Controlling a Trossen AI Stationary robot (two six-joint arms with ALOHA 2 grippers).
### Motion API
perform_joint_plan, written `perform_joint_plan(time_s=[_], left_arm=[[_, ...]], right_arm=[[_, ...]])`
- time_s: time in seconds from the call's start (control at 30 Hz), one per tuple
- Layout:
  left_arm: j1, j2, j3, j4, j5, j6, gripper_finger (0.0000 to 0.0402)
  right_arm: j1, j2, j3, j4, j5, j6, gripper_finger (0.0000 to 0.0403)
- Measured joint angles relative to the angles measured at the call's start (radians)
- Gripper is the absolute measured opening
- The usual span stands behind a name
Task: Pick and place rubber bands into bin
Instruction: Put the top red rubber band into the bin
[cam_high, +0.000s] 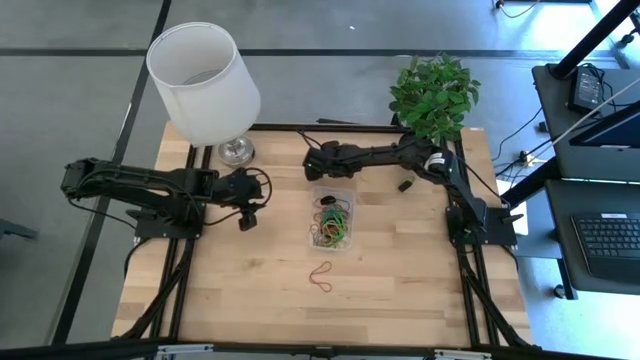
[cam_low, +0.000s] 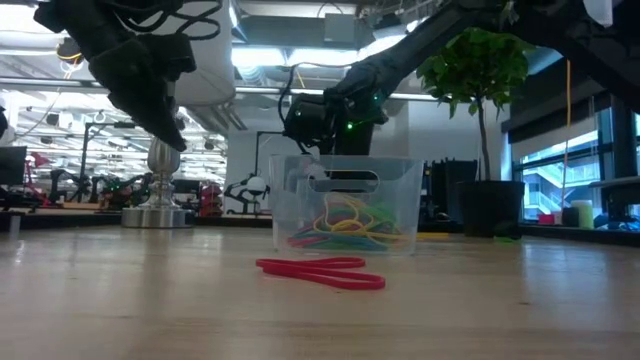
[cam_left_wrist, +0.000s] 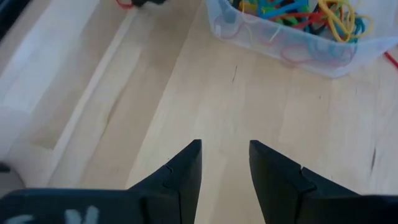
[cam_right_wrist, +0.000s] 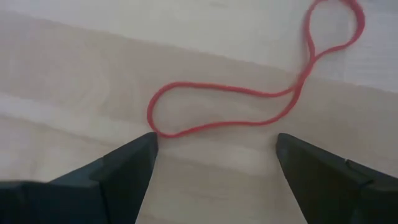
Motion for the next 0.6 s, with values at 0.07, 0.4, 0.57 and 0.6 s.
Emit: perform_joint_plan(time_s=[0.07, 0.4, 0.57, 0.6], left_arm=[[0.000, 0.000, 0.000, -0.013, 0.011, -0.004, 0.0128], [0.000, 0.000, 0.000, -0.021, 0.022, -0.004, 0.0128], [0.000, 0.000, 0.000, -0.022, 0.022, -0.004, 0.0128], [0.000, 0.000, 0.000, -0.022, 0.022, -0.004, 0.0127]], right_arm=[[0.000, 0.001, 0.000, 0.014, 0.027, 0.020, 0.0336], [-0.009, 0.012, -0.001, 0.047, 0.104, 0.102, 0.0333], [-0.008, 0.029, -0.001, 0.033, 0.105, 0.097, 0.0284], [-0.008, 0.029, -0.001, 0.032, 0.104, 0.092, 0.0266]])
